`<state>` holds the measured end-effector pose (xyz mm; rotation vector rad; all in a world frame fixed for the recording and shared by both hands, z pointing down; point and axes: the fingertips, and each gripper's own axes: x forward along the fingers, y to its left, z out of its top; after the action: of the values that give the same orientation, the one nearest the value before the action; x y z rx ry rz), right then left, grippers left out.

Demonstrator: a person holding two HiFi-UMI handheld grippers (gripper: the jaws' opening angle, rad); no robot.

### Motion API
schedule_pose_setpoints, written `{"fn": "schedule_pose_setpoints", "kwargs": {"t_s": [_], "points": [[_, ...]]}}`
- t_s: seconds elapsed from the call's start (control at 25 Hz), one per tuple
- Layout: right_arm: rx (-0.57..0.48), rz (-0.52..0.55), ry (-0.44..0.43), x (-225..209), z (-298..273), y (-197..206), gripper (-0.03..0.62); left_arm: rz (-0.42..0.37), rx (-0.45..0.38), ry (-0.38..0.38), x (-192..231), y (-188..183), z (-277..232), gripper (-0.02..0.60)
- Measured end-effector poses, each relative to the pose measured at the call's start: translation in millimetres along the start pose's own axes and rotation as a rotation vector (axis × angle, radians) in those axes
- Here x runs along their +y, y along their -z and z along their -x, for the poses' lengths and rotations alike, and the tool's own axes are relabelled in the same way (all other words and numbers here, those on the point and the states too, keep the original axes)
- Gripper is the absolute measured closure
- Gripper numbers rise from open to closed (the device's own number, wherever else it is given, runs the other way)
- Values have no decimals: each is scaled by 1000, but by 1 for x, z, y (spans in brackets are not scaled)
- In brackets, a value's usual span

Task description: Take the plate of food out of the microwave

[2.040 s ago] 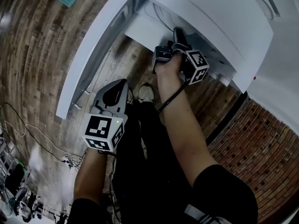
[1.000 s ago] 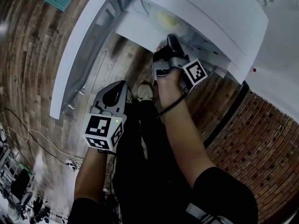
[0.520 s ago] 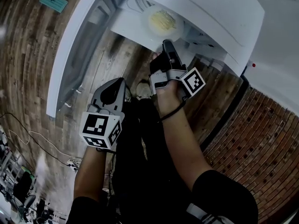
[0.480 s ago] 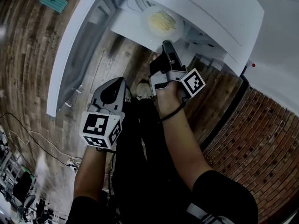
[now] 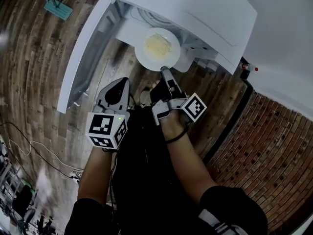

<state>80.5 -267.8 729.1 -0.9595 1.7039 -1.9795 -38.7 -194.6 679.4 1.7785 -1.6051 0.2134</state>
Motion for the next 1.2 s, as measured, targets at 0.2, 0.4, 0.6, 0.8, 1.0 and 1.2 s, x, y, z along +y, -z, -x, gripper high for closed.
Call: {"fn": "schedule_pose_setpoints", "kwargs": {"t_s": [0.2, 0.4, 0.6, 0.8, 1.0, 1.2], "points": [[-4, -12, 41, 35, 24, 17, 574, -14, -60, 10, -12, -47, 26, 583], [-19, 15, 45, 98, 41, 16, 574, -25, -88, 10, -31, -100, 60, 583], [-73, 4, 56, 174, 24, 9, 574, -31, -100, -13, -32, -172, 86, 583], [-106, -10, -14, 261, 7, -7, 574, -36, -164, -24, -50, -243, 111, 584], [-127, 8, -51, 338, 5, -26, 574, -90, -214, -15, -81, -303, 128, 583], [-124, -23, -115, 404, -6, -34, 574, -139, -291, -13, -100, -357, 140, 583]]}}
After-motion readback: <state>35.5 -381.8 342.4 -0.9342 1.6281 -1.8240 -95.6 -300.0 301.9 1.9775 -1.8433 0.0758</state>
